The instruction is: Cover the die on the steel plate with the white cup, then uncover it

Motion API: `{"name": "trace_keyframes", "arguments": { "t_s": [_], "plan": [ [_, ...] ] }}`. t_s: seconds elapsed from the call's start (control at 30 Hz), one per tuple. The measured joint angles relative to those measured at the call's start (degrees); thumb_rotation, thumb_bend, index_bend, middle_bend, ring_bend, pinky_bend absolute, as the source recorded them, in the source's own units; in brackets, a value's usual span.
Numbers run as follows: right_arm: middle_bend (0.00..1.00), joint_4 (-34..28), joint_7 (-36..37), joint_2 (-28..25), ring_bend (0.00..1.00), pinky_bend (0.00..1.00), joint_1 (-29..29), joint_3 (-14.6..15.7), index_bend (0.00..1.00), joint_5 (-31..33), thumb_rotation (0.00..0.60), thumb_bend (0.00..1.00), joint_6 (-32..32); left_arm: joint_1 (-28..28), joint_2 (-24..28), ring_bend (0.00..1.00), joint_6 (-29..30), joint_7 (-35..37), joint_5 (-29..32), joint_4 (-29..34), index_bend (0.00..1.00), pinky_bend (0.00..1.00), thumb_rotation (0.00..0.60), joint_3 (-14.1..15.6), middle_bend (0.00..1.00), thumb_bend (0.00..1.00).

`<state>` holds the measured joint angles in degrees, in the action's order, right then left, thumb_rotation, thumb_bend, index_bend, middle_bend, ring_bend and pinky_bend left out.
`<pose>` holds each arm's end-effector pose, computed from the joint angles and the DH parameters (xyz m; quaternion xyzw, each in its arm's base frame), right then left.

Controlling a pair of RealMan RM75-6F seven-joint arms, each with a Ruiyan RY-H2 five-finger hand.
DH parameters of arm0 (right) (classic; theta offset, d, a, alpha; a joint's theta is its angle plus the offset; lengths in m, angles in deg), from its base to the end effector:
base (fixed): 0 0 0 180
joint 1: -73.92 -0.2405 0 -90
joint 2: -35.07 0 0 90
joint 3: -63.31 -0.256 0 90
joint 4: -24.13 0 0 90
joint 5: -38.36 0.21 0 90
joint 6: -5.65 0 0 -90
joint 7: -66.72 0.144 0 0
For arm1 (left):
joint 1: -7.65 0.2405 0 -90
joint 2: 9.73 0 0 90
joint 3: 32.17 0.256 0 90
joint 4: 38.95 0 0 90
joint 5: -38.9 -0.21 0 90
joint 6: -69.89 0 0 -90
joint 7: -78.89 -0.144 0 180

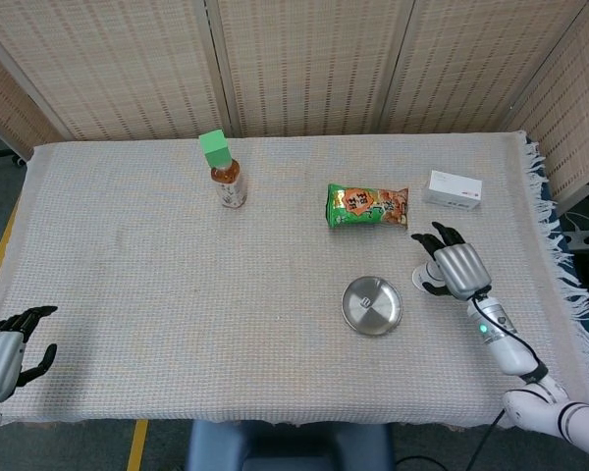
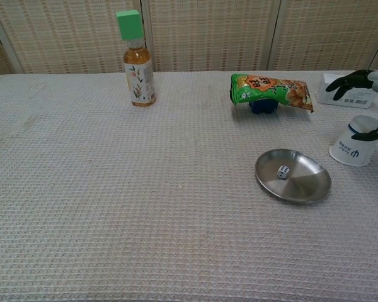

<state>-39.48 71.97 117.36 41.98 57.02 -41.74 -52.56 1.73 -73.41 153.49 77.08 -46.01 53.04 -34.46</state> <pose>-0.2867 -0.3518 0.0645 0.7054 -0.3645 0.3447 0.5007 -0.3142 0.1849 0.1585 -0.6069 -0.3827 -0.3682 0.5912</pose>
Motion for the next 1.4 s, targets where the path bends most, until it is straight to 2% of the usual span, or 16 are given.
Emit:
{"name": "trace_keyframes", "arguments": {
  "t_s": [0.07, 0.1, 0.47, 0.77, 1.07, 1.27, 1.4],
  "plan": [
    [0.2, 1.1, 0.3, 0.4, 0.01, 0.26, -0.2, -0.1, 0.17, 0.5, 0.6, 0.07, 0.7, 0.0, 0.0, 0.32, 0.0, 0.0, -0.1, 0.0, 0.24, 0.4, 0.6, 0.0, 0.27, 0.4],
    [0.2, 1.9, 0.6, 0.8, 0.01, 0.27, -0.3, -0.1, 0.17, 0.6, 0.6, 0.07, 1.1, 0.0, 0.0, 0.32, 0.0, 0.1, -0.1, 0.0, 0.24, 0.4, 0.6, 0.0, 0.27, 0.4],
    [0.21, 9.7, 5.5, 5.1, 0.07, 0.32, -1.2, 0.2, 0.23, -0.1, 0.6, 0.07, 2.3, 0.1, 0.1, 0.32, 0.2, 0.3, -0.1, 0.0, 0.24, 0.4, 0.6, 0.0, 0.27, 0.4],
    [0.33, 14.1, 9.3, 7.7, 0.22, 0.48, -1.3, 0.9, 0.34, -2.1, 0.6, 0.08, 0.9, 0.1, 0.0, 0.32, 0.2, 0.2, -0.1, 0.0, 0.24, 0.4, 0.6, 0.0, 0.27, 0.4],
    [0.46, 16.2, 10.6, 9.1, 0.36, 0.58, -1.1, 1.0, 0.46, -3.0, 0.6, 0.19, -1.3, 0.0, 0.0, 0.32, 0.2, 0.1, -0.2, 0.0, 0.24, 0.4, 0.6, 0.1, 0.27, 0.4],
    [0.51, 16.3, 9.2, 9.8, 0.41, 0.62, -0.5, 0.4, 0.53, -3.5, 0.6, 0.21, -5.4, 0.0, 0.0, 0.32, 0.0, 0.2, -0.1, -0.1, 0.24, 0.4, 0.6, 0.0, 0.27, 0.4],
    [0.51, 14.4, 6.3, 9.8, 0.41, 0.62, 0.5, 0.3, 0.53, -5.2, 0.6, 0.21, -12.0, -0.1, 0.0, 0.32, -0.3, 0.1, 0.0, -0.1, 0.24, 0.4, 0.6, 0.1, 0.27, 0.4]
  ]
}}
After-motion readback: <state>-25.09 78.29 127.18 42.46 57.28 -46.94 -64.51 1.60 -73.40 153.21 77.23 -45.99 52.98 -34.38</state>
